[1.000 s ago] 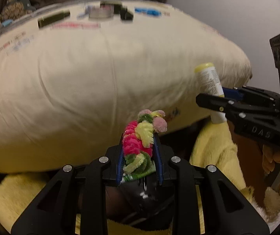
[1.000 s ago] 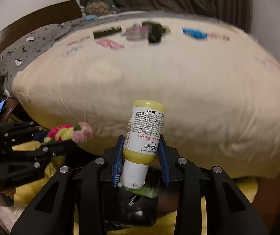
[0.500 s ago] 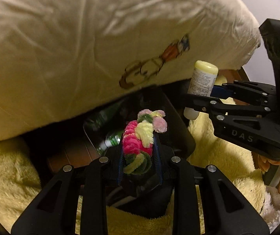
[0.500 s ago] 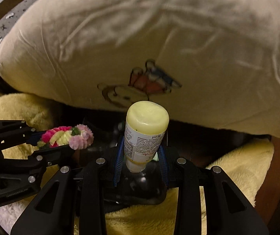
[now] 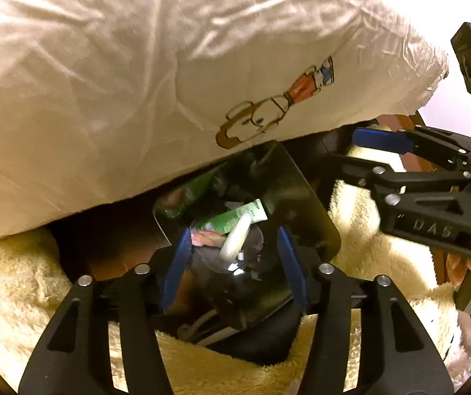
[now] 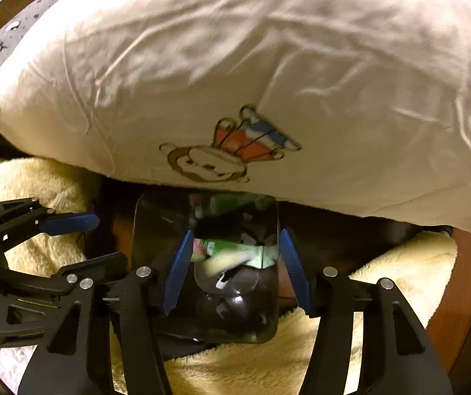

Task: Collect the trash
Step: 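Lower both held items into the bin and open both tools, then grasp the black spool with the right tool while the left tool grasps the pink tin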

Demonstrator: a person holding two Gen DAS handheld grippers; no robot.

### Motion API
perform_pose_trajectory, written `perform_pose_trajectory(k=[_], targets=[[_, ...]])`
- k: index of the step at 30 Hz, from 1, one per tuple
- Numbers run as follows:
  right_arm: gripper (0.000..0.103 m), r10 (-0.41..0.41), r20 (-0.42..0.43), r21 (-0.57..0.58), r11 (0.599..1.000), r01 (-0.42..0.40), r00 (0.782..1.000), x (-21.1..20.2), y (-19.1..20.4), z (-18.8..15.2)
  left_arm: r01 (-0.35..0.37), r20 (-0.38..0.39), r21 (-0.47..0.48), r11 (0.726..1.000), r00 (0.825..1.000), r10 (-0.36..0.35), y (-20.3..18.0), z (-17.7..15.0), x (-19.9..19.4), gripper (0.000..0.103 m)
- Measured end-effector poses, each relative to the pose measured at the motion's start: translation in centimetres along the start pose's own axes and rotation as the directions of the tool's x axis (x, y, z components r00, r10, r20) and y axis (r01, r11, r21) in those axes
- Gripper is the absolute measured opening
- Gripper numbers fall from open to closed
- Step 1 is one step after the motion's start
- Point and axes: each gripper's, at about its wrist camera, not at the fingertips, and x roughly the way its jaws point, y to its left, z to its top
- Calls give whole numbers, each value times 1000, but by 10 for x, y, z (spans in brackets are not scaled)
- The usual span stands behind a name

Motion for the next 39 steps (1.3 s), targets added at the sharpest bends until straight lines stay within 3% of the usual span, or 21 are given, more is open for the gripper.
perform_pose_trajectory(k=[6, 9, 15, 25, 34, 39], targets=[[66, -11, 108, 20, 1000, 9, 994, -33, -10, 18, -55, 75, 6, 998, 996, 55, 5, 10, -30, 59], [67, -22, 195, 28, 999, 17, 981, -61, -17, 33, -69, 156, -13, 998, 985, 70, 15, 21, -60, 61], [68, -45, 327, 27, 999, 38, 944, -94, -20, 78, -131, 325, -43, 990, 936, 138, 32, 51, -118, 64], [68, -9, 420, 15, 1000, 3, 908, -100, -2, 165, -187, 439, -88, 978, 874, 207, 69, 109, -154, 64], [66, -11, 380, 52, 999, -10, 925, -63, 4, 236, -187, 451, -101, 977, 867, 213, 92, 159, -147, 64], [51, -18, 343, 69, 998, -6, 939, -40, 1, 260, -177, 438, -102, 979, 875, 203, 100, 177, -138, 65]])
